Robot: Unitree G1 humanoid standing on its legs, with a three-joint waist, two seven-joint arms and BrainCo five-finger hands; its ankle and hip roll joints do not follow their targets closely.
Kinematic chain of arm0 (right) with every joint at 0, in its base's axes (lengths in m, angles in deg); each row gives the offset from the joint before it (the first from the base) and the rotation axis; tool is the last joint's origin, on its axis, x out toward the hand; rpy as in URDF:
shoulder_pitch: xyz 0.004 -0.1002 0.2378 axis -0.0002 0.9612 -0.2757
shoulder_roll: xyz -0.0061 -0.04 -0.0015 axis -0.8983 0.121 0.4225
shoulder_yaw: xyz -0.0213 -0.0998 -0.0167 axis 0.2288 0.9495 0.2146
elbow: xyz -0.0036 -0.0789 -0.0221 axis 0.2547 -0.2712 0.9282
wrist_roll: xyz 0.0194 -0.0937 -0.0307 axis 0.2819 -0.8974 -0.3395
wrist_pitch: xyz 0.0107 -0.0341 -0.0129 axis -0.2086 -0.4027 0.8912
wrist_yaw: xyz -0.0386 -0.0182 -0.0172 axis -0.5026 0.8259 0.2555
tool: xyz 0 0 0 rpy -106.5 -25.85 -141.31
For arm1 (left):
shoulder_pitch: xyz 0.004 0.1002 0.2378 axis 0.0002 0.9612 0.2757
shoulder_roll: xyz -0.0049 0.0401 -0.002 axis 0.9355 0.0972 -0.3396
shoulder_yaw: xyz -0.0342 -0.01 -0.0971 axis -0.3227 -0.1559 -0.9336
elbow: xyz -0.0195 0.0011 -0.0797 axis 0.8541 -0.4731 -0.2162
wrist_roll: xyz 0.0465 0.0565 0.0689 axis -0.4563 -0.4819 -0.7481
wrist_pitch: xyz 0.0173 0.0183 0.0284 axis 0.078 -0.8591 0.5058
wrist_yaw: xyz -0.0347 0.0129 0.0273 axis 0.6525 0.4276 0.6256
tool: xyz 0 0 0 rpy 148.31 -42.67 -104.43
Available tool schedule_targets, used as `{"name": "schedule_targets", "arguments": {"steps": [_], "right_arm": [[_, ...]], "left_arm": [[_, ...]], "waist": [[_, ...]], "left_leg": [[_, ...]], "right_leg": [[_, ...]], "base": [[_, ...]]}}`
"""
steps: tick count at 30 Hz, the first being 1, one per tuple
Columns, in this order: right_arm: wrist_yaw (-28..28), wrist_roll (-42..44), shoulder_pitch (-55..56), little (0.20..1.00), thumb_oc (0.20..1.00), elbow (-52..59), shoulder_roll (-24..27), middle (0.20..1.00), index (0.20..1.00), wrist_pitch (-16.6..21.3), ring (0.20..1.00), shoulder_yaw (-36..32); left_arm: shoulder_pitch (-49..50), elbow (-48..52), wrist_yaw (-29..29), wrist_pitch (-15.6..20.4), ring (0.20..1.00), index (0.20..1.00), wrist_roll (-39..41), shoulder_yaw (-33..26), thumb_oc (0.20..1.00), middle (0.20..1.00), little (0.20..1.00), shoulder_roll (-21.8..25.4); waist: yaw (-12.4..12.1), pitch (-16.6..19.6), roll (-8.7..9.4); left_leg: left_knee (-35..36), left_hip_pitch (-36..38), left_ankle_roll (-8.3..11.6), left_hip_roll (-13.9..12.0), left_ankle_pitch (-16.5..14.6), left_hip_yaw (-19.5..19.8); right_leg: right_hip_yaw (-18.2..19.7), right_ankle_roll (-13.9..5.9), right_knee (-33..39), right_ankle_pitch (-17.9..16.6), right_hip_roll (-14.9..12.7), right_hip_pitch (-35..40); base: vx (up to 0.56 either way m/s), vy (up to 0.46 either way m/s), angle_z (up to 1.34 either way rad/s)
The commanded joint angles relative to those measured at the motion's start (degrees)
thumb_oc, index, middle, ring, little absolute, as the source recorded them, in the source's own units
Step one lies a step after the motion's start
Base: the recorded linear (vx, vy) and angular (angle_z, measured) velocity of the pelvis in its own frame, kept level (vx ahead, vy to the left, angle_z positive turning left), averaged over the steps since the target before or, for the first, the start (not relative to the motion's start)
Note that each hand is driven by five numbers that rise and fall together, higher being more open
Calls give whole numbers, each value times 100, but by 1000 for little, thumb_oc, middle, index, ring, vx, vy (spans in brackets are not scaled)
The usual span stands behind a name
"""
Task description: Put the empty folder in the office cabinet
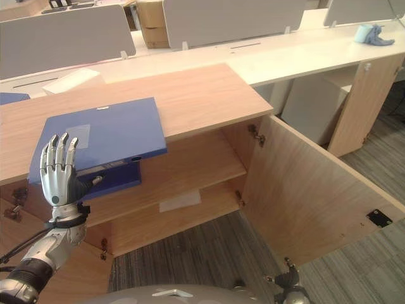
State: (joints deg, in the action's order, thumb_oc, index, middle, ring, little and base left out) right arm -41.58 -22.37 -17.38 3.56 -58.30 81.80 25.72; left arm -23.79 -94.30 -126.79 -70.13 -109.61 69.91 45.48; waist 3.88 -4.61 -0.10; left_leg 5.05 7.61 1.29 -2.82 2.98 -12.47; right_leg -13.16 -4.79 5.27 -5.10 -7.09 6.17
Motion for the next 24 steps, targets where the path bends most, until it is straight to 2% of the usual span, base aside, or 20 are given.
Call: {"name": "schedule_targets", "arguments": {"steps": [1, 4, 5, 6, 7, 13, 16, 19, 20, 22, 24], "right_arm": [[38, -84, -456, 1000, 1000, 82, 329, 1000, 1000, 135, 1000, 18], [38, -84, -456, 1000, 1000, 82, 329, 1000, 1000, 135, 1000, 18], [34, -89, -463, 1000, 1000, 79, 330, 1000, 1000, 128, 1000, 23], [34, -89, -463, 1000, 1000, 79, 330, 1000, 1000, 128, 1000, 23], [20, -140, -476, 1000, 1000, 40, 347, 1000, 1000, 166, 1000, -4], [95, -178, -501, 1000, 1000, 66, 374, 1000, 1000, 265, 1000, -35], [195, -217, -486, 1000, 1000, 358, 427, 1000, 1000, 442, 1000, -48], [175, -182, -469, 1000, 1000, 591, 463, 1000, 1000, 426, 1000, -54], [147, -137, -459, 1000, 1000, 708, 479, 1000, 1000, 459, 1000, -54], [-211, 96, -422, 1000, 1000, 1389, 573, 1000, 1000, 531, 1000, -24], [-295, 162, -412, 1000, 1000, 1593, 575, 1000, 1000, 525, 1000, -4]], "left_arm": [[-673, -144, 61, -55, 1000, 1000, 33, 48, 1000, 1000, 1000, 211], [-673, -144, 61, -55, 1000, 1000, 33, 48, 1000, 1000, 1000, 211], [-721, -229, 118, -55, 275, 275, 56, 84, 275, 275, 275, 184], [-721, -229, 118, -55, 275, 275, 56, 84, 275, 275, 275, 184], [-826, -383, 295, -30, 200, 200, 106, 159, 200, 200, 200, 161], [-806, -127, 387, 143, 200, 200, 295, 103, 200, 200, 200, 309], [-661, 451, 382, 380, 200, 200, 467, -120, 200, 200, 200, 443], [-586, 824, 498, 512, 200, 200, 710, -319, 200, 200, 200, 519], [-552, 983, 490, 590, 200, 200, 764, -415, 200, 200, 200, 538], [-404, 1718, 746, 982, 200, 200, 1289, -827, 200, 200, 200, 591], [-393, 1864, 875, 1108, 200, 200, 1417, -917, 200, 200, 200, 565]], "waist": [[-17, -276, -110], [-17, -276, -110], [0, -273, -109], [0, -273, -109], [31, -268, -127], [-7, -294, -141], [-64, -312, -132], [-89, -319, -121], [-103, -322, -116], [-162, -335, -83], [-170, -324, -69]], "left_leg": [[-5, 250, -28, -115, -800, -133], [-5, 250, -28, -115, -800, -133], [-5, 260, -32, -113, -805, -144], [-5, 260, -32, -113, -805, -144], [-5, 288, -53, -100, -824, -179], [-5, 277, -65, -89, -819, -151], [-5, 268, -65, -90, -820, -106], [-5, 259, -65, -92, -814, -76], [-5, 254, -65, -92, -811, -63], [-5, 263, -59, -93, -815, 18], [-5, 234, -54, -93, -788, 32]], "right_leg": [[305, -298, -27, 519, -141, 291], [305, -298, -27, 519, -141, 291], [317, -300, -27, 519, -140, 293], [317, -300, -27, 519, -140, 293], [336, -303, -27, 525, -141, 302], [312, -299, -31, 522, -147, 300], [257, -294, -27, 529, -154, 317], [227, -290, -29, 534, -158, 322], [213, -286, -27, 537, -160, 326], [137, -278, -30, 574, -168, 376], [128, -271, -27, 558, -168, 357]], "base": [[0, 0, 0], [1, 3, -2], [4, 8, -7], [17, 41, -10], [7, 41, -5], [-7, 12, -6], [0, 0, 0], [0, 0, 0], [-14, -18, 6], [-1, -22, 11], [-9, -25, 13]]}}
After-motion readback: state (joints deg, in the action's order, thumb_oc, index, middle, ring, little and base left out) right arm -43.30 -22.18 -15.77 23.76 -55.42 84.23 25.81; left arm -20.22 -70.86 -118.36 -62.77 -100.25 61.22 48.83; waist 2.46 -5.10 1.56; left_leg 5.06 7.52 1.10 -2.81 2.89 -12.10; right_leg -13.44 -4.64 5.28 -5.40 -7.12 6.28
